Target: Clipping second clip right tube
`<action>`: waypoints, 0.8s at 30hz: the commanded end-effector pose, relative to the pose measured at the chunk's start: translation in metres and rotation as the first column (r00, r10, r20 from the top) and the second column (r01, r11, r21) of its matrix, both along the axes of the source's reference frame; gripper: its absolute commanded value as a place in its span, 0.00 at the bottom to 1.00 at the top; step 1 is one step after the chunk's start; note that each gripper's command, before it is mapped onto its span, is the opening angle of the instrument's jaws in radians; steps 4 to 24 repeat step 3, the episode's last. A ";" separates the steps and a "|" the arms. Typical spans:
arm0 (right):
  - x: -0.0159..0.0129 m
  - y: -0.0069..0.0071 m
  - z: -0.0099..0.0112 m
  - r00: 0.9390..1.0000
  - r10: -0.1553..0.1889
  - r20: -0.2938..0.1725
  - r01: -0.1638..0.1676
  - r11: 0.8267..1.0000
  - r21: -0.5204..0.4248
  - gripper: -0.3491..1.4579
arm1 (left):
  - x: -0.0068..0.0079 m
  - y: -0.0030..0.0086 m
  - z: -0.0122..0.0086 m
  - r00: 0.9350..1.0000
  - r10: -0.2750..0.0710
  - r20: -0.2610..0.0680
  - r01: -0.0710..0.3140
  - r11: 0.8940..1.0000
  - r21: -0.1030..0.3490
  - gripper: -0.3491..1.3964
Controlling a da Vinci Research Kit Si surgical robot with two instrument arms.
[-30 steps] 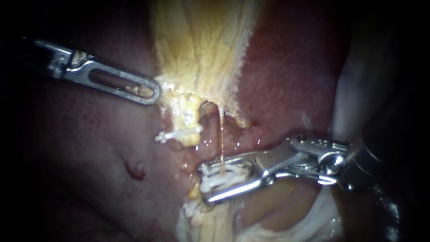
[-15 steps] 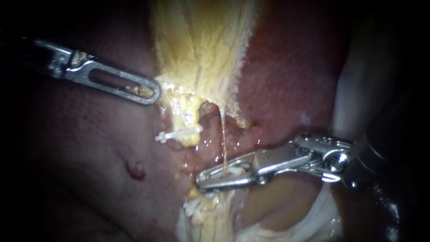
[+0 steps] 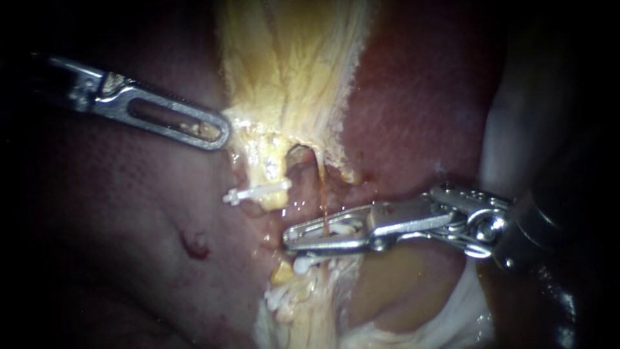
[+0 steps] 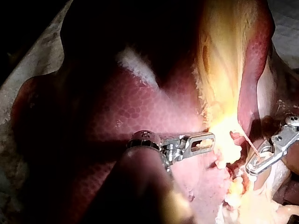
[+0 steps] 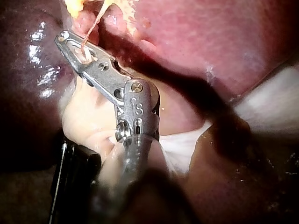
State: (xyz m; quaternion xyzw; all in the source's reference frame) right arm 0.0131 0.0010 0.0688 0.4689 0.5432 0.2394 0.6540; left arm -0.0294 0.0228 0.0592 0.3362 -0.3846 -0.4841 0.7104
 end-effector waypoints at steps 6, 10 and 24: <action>-0.0001 0.0000 0.0003 1.000 0.000 0.001 0.000 1.000 0.000 0.00 | 0.0000 0.0000 0.0000 1.000 0.000 0.000 0.000 1.000 0.000 0.00; -0.0001 0.0000 0.0003 1.000 0.000 0.001 0.000 1.000 0.000 0.00 | 0.0000 0.0000 0.0000 1.000 0.000 0.000 0.000 1.000 0.000 0.00; -0.0001 0.0000 0.0003 1.000 0.000 0.001 0.000 1.000 0.000 0.00 | 0.0000 0.0000 0.0000 1.000 0.000 0.000 0.000 1.000 0.000 0.00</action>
